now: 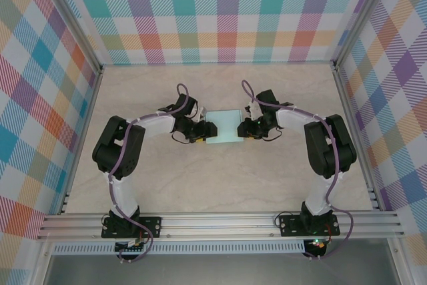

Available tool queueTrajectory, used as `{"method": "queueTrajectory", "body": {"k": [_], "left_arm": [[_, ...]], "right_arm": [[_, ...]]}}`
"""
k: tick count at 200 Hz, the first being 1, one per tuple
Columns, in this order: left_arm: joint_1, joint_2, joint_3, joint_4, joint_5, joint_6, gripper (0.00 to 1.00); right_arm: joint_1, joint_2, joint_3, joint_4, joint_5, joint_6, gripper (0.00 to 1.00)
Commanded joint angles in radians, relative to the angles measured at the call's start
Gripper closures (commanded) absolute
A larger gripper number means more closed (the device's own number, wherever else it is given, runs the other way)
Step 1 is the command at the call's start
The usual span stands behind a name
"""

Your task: Fold the paper box

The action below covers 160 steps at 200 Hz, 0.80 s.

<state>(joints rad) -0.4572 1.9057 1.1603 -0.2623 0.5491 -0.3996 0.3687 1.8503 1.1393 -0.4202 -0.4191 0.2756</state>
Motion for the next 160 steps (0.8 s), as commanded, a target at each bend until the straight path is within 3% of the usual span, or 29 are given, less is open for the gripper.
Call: {"method": "queueTrajectory", "body": {"k": [1,117,160], "left_arm": [[-0.014,0.008,0.038,-0.033,-0.008,0.041,0.36],[-0.012,-0.067,0.127,-0.206,-0.137,0.142,0.26],[-0.012,-0.040,0.146,-0.219,-0.127,0.147,0.26]], "right_arm": [[0.007,0.004,0.007,-0.017,0.038,-0.023,0.63],[0.006,-0.059,0.007,0.001,0.045,-0.039,0.55],[0.004,-0.046,0.016,-0.002,0.018,-0.041,0.59]]}}
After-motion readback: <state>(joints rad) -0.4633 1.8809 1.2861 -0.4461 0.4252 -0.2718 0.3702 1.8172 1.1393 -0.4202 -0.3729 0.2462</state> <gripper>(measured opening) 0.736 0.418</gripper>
